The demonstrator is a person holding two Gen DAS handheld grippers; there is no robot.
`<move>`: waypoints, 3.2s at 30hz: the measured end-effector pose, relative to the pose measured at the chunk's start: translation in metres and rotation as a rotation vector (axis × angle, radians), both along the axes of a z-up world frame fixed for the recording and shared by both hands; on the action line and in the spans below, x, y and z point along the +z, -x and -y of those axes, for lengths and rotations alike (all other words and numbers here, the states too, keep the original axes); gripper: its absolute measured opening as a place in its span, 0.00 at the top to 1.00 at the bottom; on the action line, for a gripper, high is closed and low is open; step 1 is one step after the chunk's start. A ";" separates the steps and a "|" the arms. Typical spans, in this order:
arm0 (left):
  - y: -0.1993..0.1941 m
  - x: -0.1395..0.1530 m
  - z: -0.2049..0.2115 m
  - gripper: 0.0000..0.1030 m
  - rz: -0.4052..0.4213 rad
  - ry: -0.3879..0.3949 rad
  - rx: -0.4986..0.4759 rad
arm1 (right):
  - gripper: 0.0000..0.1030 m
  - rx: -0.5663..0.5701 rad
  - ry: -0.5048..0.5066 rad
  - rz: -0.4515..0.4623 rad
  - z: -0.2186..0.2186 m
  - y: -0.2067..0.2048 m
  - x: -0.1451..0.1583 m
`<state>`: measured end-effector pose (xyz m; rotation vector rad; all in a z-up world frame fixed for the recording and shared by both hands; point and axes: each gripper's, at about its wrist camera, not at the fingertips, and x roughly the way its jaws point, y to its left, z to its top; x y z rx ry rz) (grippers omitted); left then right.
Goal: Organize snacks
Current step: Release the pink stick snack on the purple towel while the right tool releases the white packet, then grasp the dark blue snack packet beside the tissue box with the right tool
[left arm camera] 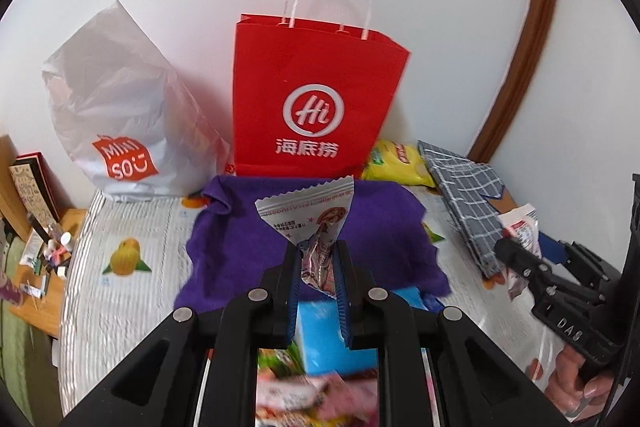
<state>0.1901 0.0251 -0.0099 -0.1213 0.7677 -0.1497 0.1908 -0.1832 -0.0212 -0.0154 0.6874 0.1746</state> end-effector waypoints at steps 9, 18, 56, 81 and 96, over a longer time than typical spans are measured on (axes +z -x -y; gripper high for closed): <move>-0.055 -0.040 -0.038 0.85 -0.093 -0.005 0.074 | 0.52 -0.001 -0.010 -0.057 0.000 -0.078 -0.035; -0.104 -0.091 -0.050 0.85 -0.211 -0.007 0.100 | 0.52 -0.013 -0.014 -0.134 -0.001 -0.142 -0.072; -0.168 -0.135 -0.032 0.74 -0.287 -0.016 0.083 | 0.42 0.030 -0.004 -0.383 -0.007 -0.210 -0.169; -0.079 -0.063 -0.023 0.21 -0.120 -0.040 0.114 | 0.20 -0.140 -0.006 -0.198 0.049 -0.072 -0.111; -0.002 -0.092 -0.029 0.21 -0.136 -0.051 0.123 | 0.44 0.012 -0.056 -0.281 0.047 -0.031 -0.177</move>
